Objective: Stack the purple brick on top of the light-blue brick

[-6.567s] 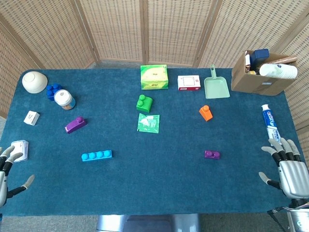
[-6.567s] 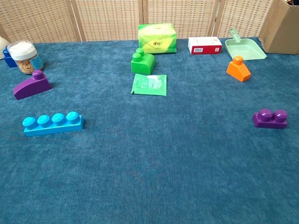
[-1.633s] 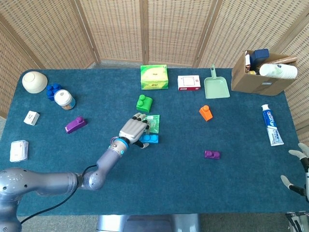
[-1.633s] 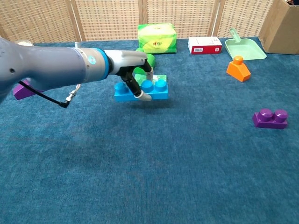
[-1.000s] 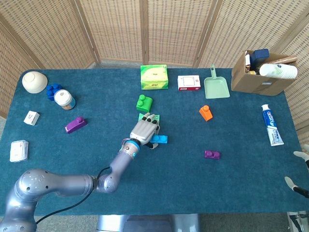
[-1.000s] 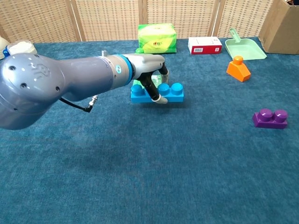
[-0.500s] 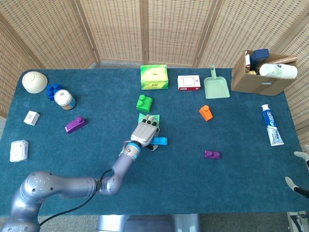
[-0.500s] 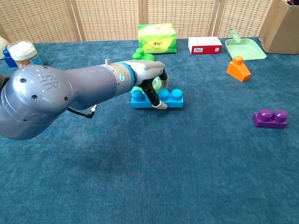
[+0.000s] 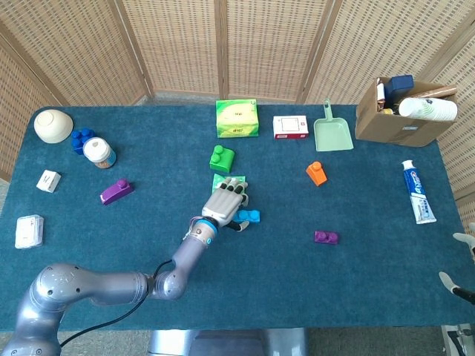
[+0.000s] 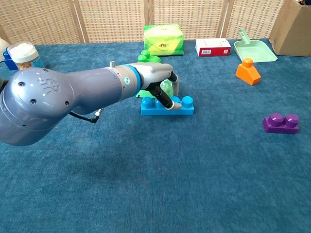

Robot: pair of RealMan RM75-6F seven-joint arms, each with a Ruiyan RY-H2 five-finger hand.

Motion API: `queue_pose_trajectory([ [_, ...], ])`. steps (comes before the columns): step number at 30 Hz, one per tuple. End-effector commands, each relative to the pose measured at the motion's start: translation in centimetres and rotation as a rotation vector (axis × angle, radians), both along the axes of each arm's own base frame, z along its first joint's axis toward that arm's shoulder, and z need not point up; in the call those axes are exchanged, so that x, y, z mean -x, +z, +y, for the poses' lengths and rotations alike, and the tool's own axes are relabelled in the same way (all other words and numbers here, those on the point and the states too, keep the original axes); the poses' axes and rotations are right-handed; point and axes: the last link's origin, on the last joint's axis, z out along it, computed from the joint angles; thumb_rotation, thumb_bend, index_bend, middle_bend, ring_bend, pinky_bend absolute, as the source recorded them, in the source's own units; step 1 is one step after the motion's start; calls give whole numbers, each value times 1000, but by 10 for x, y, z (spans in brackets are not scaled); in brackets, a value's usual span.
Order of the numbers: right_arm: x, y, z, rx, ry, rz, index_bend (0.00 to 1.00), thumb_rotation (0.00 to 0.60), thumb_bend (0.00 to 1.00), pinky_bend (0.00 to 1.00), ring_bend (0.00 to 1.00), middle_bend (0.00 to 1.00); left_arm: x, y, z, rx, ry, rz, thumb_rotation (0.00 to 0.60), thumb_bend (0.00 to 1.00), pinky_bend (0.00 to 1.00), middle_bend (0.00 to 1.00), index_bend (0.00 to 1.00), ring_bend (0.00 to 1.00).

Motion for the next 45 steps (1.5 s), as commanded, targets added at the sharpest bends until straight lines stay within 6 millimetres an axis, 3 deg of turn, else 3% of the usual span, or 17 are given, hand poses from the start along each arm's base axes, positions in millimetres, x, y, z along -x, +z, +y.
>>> queue_pose_trajectory([
  [1, 0, 0, 0, 2, 1, 1, 272, 599, 163, 0, 0, 156, 0, 2, 0, -3, -2, -6, 375, 379, 0, 39, 294, 0],
  [9, -2, 1, -1, 3, 8, 6, 273, 599, 162, 0, 0, 156, 3, 15, -1, -16, -27, -30, 330, 377, 0, 13, 251, 0],
  [19, -4, 1, -2, 3, 13, 10, 272, 599, 163, 0, 0, 156, 5, 33, -3, -35, -62, -70, 323, 378, 0, 12, 249, 0],
  [26, -7, 4, -7, -2, 27, 31, 273, 599, 164, 0, 0, 156, 12, 70, -11, -82, -122, -103, 324, 378, 0, 21, 246, 0],
  [30, -12, 3, -24, -48, 57, 56, 273, 600, 163, 0, 0, 156, 37, 120, -28, -146, -161, -104, 330, 378, 0, 34, 246, 0],
  [35, -17, -1, -37, -84, 73, 64, 273, 600, 163, 0, 0, 156, 63, 154, -44, -181, -155, -105, 332, 379, 0, 38, 246, 0],
  [45, -29, -24, -69, -191, 117, 71, 274, 600, 164, 0, 0, 161, 148, 230, -94, -340, -31, -137, 327, 378, 0, 53, 248, 0],
])
